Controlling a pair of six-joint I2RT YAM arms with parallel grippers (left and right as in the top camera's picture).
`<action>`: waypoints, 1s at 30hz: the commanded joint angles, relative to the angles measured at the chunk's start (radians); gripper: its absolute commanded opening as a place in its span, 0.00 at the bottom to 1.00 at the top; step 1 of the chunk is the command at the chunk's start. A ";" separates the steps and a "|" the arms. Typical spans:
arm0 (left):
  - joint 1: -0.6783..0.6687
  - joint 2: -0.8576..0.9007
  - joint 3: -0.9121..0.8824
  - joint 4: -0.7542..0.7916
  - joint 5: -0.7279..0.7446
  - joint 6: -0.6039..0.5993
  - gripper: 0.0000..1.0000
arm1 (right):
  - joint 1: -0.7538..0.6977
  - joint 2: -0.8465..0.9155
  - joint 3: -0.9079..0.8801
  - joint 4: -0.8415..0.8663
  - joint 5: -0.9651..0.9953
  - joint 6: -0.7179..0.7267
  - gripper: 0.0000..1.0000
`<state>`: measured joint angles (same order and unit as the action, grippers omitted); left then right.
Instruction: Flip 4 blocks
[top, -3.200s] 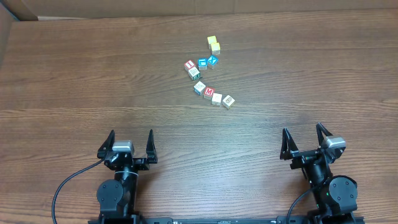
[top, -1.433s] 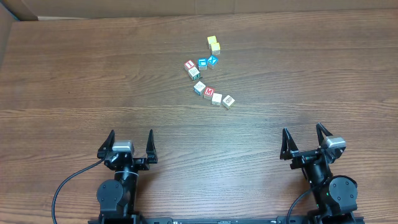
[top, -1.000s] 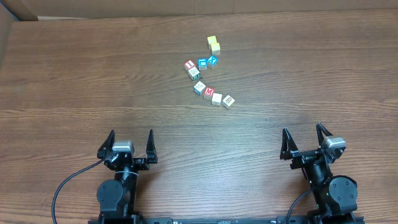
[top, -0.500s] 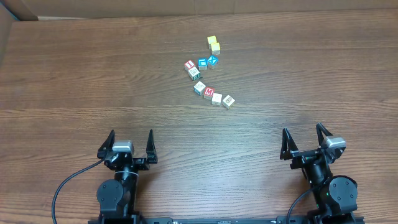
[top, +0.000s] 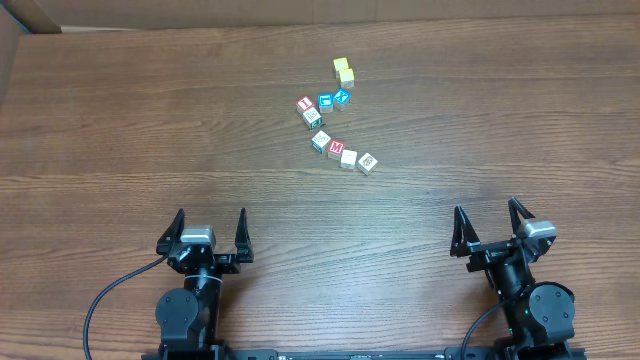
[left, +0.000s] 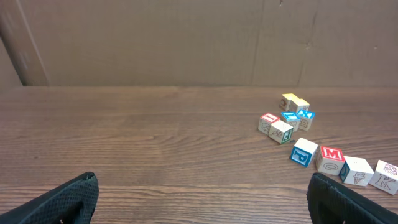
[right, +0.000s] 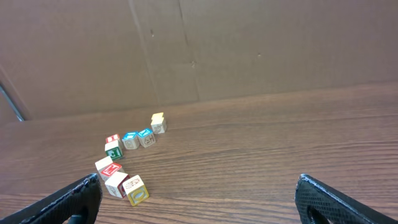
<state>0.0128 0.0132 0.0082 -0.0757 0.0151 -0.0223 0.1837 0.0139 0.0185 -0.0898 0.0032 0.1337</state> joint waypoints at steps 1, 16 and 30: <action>0.000 -0.002 -0.003 -0.002 0.009 0.016 0.99 | -0.003 -0.009 -0.011 0.005 -0.006 -0.004 1.00; 0.000 -0.002 -0.003 -0.001 0.011 0.016 0.99 | -0.003 -0.009 -0.011 0.005 -0.006 -0.004 1.00; 0.000 -0.002 0.039 -0.013 0.034 -0.109 1.00 | -0.003 -0.009 -0.011 0.005 -0.006 -0.004 1.00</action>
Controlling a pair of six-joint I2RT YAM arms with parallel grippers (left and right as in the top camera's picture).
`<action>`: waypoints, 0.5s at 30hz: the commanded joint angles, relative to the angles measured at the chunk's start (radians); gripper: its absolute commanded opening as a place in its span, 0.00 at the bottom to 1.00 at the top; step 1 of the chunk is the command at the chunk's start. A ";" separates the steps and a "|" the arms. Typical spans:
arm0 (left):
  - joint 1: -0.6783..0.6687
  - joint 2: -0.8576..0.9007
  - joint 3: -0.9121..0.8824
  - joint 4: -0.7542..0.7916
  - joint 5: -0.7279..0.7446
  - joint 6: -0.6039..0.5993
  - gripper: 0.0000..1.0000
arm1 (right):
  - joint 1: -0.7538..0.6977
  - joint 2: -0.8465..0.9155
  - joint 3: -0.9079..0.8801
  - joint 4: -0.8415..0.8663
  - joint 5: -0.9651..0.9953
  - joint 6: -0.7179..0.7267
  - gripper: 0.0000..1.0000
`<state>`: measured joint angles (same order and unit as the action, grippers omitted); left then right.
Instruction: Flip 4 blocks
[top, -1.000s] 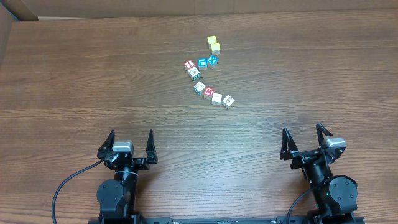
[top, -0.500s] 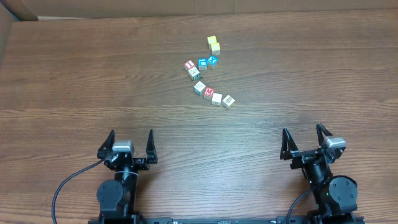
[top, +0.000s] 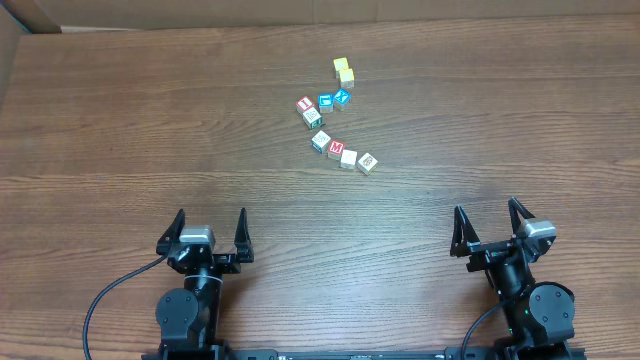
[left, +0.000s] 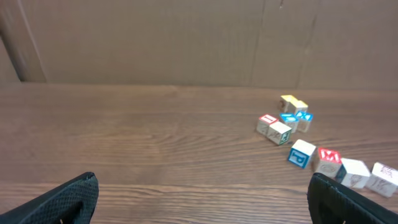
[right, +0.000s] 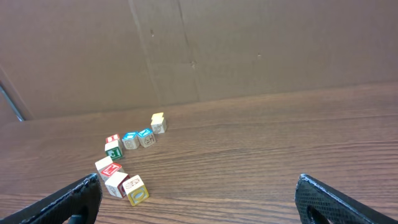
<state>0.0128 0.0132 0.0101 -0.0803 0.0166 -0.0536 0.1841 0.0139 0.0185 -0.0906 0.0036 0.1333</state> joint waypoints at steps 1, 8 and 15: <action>0.000 -0.002 0.055 -0.021 0.049 -0.093 1.00 | -0.003 -0.009 -0.011 0.006 -0.006 -0.004 1.00; 0.000 0.031 0.275 -0.212 0.036 -0.119 1.00 | -0.003 -0.009 -0.011 0.006 -0.006 -0.004 1.00; 0.000 0.241 0.595 -0.379 0.042 -0.119 1.00 | -0.003 -0.009 -0.011 0.006 -0.006 -0.004 1.00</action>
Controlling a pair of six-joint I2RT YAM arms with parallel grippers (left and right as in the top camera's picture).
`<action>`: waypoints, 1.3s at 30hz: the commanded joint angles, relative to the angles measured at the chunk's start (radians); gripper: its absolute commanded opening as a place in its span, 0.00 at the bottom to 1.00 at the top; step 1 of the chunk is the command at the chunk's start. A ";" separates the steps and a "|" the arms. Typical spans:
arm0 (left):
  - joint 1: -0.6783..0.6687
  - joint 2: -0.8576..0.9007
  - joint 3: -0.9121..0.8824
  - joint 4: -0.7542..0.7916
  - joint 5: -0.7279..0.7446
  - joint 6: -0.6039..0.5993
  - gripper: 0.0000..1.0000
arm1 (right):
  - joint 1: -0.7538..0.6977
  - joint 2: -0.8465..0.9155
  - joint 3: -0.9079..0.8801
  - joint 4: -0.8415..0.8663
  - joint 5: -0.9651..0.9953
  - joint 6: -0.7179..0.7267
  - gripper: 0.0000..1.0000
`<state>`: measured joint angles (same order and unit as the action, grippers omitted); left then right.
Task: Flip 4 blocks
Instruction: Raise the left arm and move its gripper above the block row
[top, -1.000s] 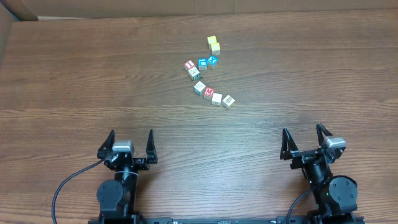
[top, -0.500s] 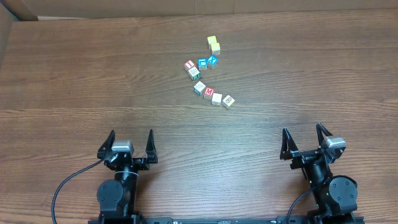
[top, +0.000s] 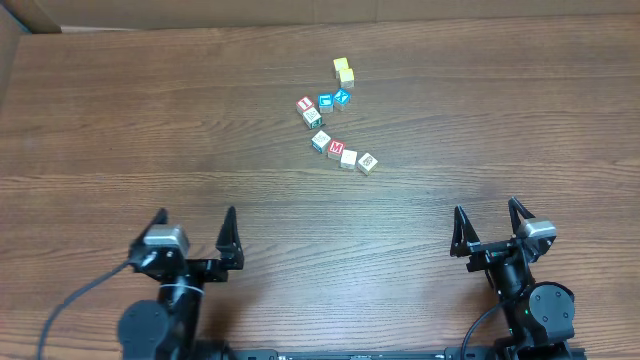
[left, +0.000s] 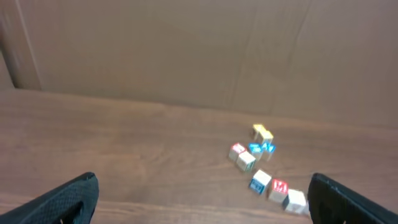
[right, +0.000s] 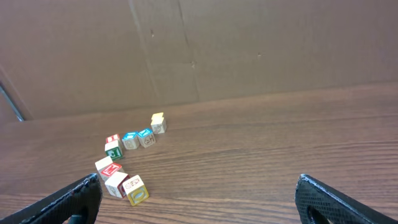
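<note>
Several small alphabet blocks lie in a loose curve at the table's far middle: a yellow pair (top: 344, 70), two blue ones (top: 333, 99), a red-topped one (top: 305, 104), and a row with a red M block (top: 337, 149) ending in a yellow-edged block (top: 367, 162). My left gripper (top: 194, 233) stands open at the near left, well short of the blocks, which the left wrist view shows ahead to the right (left: 260, 180). My right gripper (top: 488, 224) stands open at the near right, with the same blocks (right: 127, 186) ahead to its left.
The wooden table (top: 150, 130) runs to a cardboard wall (right: 249, 50) at the back. A cardboard edge (top: 10, 40) borders the far left corner.
My left arm has shifted left and lifted, so its wrist view now sees the blocks smaller and farther off. The blocks and the right arm have not moved.
Both grippers stood open at the near edge with the blocks untouched at the two earlier moments, the left wrist view barely shifting between them. Now the left arm has moved left and risen; the right arm stays put.
</note>
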<state>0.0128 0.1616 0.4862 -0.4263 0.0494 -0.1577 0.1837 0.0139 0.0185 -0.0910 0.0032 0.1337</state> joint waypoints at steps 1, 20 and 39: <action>0.000 0.145 0.175 -0.061 0.019 -0.015 1.00 | -0.003 -0.009 -0.011 0.006 -0.006 -0.004 1.00; 0.000 1.163 0.945 -0.626 0.483 0.000 0.66 | -0.003 -0.009 -0.011 0.006 -0.006 -0.004 1.00; -0.005 1.515 0.936 -0.726 0.408 -0.007 0.21 | -0.003 -0.009 -0.011 0.006 -0.006 -0.004 1.00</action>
<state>0.0128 1.6459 1.4136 -1.1492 0.4633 -0.1612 0.1841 0.0139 0.0185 -0.0906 0.0036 0.1337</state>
